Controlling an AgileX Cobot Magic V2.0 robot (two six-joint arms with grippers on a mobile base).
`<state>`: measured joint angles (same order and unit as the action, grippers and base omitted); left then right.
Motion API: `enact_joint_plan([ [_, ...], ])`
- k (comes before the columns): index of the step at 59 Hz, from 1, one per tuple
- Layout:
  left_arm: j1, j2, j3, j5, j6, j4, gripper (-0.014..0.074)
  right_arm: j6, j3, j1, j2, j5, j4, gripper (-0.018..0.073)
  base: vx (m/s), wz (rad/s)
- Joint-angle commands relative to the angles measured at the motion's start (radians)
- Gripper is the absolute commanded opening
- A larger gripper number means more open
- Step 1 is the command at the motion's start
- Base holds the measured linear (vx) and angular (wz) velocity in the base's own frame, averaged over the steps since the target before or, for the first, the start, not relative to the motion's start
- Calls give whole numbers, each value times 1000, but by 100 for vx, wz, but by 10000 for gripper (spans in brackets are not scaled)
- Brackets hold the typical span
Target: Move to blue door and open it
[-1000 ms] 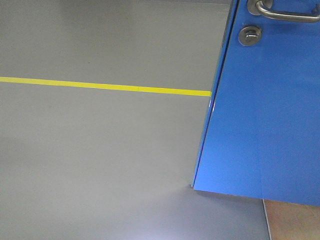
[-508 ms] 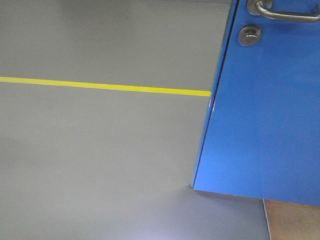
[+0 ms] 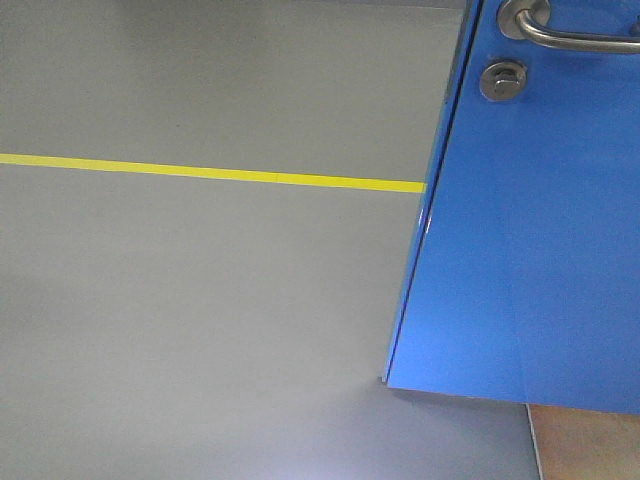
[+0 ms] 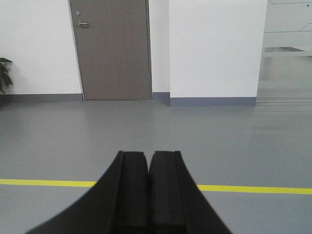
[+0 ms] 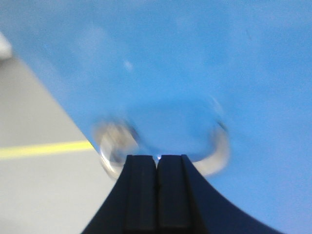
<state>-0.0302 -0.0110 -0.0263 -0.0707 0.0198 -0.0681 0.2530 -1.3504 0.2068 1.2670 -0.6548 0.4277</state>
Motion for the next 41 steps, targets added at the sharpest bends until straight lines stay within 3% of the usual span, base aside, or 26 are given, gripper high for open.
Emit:
enact_joint_plan([
  [1,-1,-13,27,81,7,2,73,78,171,-19,-161,177,-111,-1,0,0],
  [12,-1,-13,27,81,7,2,73,-14,600,-16,-457,452,-279,-1,0,0],
  [19,-1,-13,27,81,7,2,73,-147,847,-16,-637,593,-366,-1,0,0],
  [28,-1,-13,27,81,7,2,73,-293,1069,-16,-828,594,-467,-1,0,0],
  [41,-1,-13,27,81,7,2,73,-348,1290,-18,-1046,669,-515,-1,0,0],
])
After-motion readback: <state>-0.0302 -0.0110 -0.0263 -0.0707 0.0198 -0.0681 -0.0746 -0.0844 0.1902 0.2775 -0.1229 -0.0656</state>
